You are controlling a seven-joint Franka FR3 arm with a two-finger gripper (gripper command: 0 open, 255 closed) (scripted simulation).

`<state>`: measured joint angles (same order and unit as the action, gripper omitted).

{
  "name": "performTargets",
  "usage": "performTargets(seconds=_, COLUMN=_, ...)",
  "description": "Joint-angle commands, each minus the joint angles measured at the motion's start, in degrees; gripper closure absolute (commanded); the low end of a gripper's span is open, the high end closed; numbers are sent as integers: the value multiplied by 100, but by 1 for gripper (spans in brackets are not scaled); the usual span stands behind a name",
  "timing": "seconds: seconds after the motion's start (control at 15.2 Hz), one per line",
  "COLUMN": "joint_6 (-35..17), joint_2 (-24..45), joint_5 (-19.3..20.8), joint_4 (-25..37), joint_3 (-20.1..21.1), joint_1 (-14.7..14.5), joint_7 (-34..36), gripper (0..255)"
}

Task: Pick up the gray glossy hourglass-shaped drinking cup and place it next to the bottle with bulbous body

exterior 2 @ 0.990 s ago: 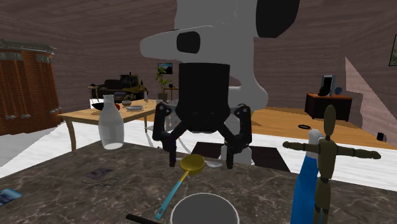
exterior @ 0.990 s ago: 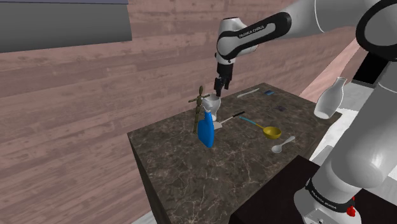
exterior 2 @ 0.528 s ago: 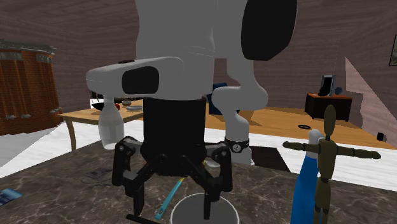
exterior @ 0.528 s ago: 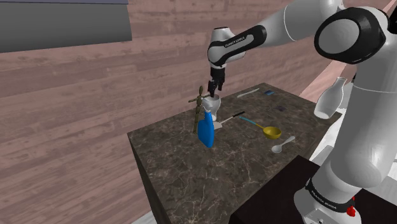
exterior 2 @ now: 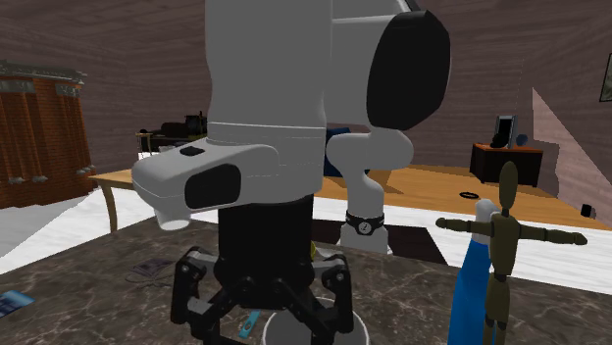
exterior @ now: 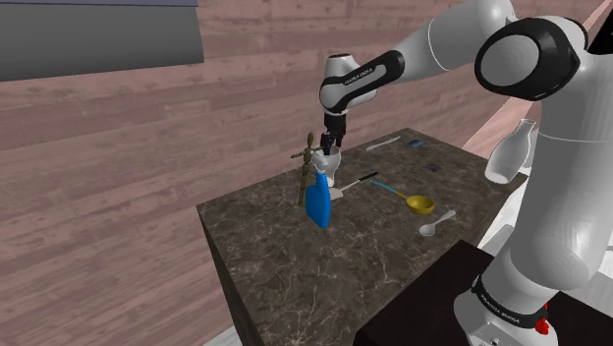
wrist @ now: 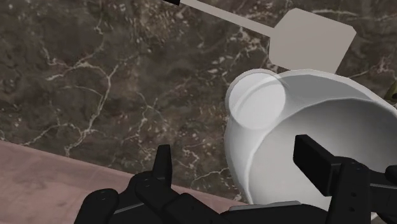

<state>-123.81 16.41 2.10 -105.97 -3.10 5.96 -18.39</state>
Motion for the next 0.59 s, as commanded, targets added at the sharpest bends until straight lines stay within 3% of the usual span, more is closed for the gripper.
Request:
performTargets(seconds=0.0, joint_6=-16, joint_2=1, joint_5=0, joint_4=-12, joint_3=0, joint_1=-1, joint_7=2, gripper=0)
performTargets(seconds=0.26, joint_6=-15, joint_2=1, joint_5=0, joint_4=-11, joint_3=0, joint_1=-1, joint_7=2, gripper=0)
performTargets(seconds=0.33, joint_6=-15, joint_2=1, joint_5=0, joint_4=-11, joint_3=0, joint_1=-1, joint_7=2, gripper=255)
performTargets(seconds=0.53, joint_6=-15, joint_2=1, joint_5=0, joint_4=-11, joint_3=0, joint_1=-1, joint_7=2, gripper=255)
